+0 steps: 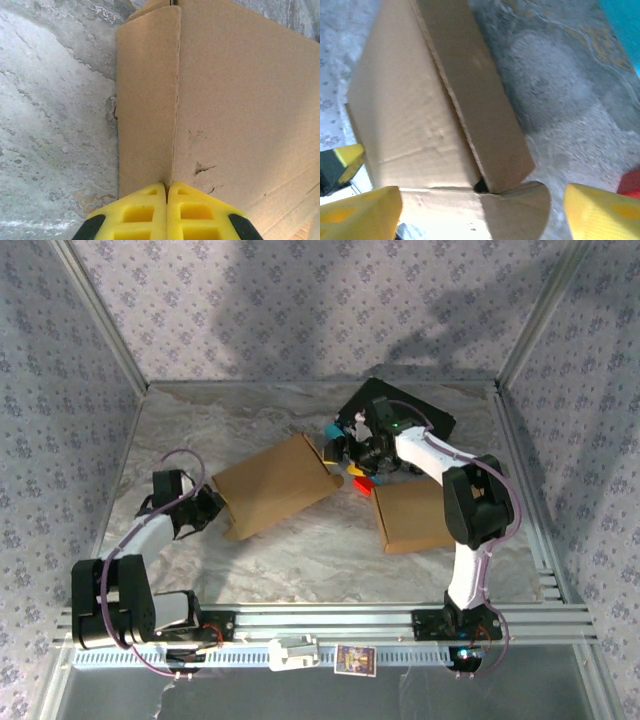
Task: Fold the paper box
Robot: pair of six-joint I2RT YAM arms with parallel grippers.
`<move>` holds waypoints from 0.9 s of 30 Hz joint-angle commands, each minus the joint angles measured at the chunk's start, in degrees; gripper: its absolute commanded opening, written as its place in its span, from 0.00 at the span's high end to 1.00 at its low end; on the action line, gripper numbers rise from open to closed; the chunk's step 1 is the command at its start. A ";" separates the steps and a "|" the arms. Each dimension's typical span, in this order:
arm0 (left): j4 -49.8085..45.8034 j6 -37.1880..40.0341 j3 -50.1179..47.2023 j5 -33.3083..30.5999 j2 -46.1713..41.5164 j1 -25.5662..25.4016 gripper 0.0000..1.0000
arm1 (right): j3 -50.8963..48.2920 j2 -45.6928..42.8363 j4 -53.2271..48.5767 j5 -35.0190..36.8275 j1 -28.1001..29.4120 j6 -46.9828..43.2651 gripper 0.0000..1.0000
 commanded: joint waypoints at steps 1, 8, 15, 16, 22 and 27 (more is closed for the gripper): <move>-2.69 0.26 -2.03 -0.99 0.10 0.61 1.00 | -6.45 -6.10 9.43 -4.02 -0.74 8.00 0.09; -4.95 -0.11 -2.76 -1.27 -0.34 1.83 1.00 | -17.07 -10.04 22.41 -2.96 1.19 17.90 0.08; -5.83 0.90 -3.25 -1.26 -0.12 3.38 1.00 | -0.27 -3.89 5.56 -3.58 -0.08 -2.99 0.10; -5.71 0.96 -3.16 -1.29 0.10 3.44 1.00 | 2.03 -2.35 3.86 -5.58 -0.47 -5.11 0.10; -5.66 1.79 -1.80 -0.97 1.86 4.13 1.00 | 18.22 9.49 -10.77 -14.53 -1.45 -16.34 0.03; -6.42 2.78 -1.60 -0.83 1.90 4.50 1.00 | 23.03 13.31 -16.30 -11.44 -1.47 -20.63 0.01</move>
